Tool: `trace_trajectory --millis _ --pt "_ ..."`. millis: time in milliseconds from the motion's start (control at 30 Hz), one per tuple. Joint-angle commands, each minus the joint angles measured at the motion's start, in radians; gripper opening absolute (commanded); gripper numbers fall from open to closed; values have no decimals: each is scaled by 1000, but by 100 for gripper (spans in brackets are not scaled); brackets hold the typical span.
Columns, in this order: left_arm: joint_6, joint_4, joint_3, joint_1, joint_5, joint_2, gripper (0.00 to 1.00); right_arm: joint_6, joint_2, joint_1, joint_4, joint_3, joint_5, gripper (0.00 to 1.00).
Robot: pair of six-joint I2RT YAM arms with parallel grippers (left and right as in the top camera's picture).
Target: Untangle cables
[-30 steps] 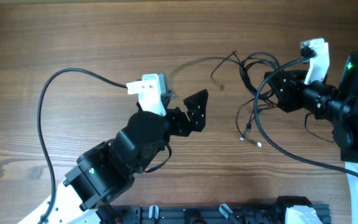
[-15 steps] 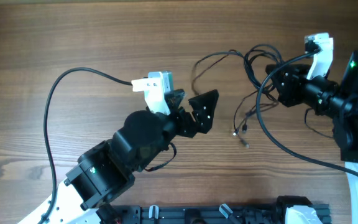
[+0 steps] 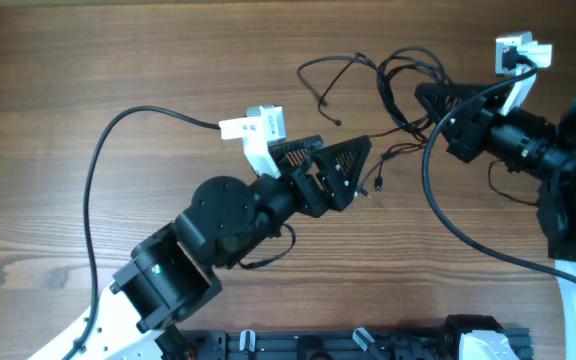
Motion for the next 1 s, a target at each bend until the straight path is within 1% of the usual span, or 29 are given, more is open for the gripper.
trace_trajectory --millis 0,133,200,267,400,533,667,700,800,900,967 --pt "-31 39 7 0 55 37 100 47 -6 -3 48 5 -135 4" --pt "-35 81 7 0 95 63 100 43 -6 -3 66 5 -182 4" --pt "-61 92 7 0 97 63 100 19 -7 -3 67 5 -211 4" --pt "-61 108 7 0 98 63 100 -5 -6 -3 75 5 -257 4" --pt "-61 119 7 0 112 63 95 -33 -6 -3 109 5 -333 4" --pt "-61 115 7 0 116 63 89 -31 -7 -3 130 5 -354 4" --pt "-61 115 7 0 116 63 78 -30 -6 -3 137 5 -355 4" --pt "-61 115 7 0 116 63 76 -30 -7 -3 139 5 -355 4" --pt "-61 116 7 0 115 63 76 -30 -6 -3 161 5 -385 4" --pt "-65 119 7 0 115 63 72 -30 -6 -3 193 5 -433 4" --pt "-95 124 7 0 115 64 72 -31 -6 -3 202 5 -445 4"
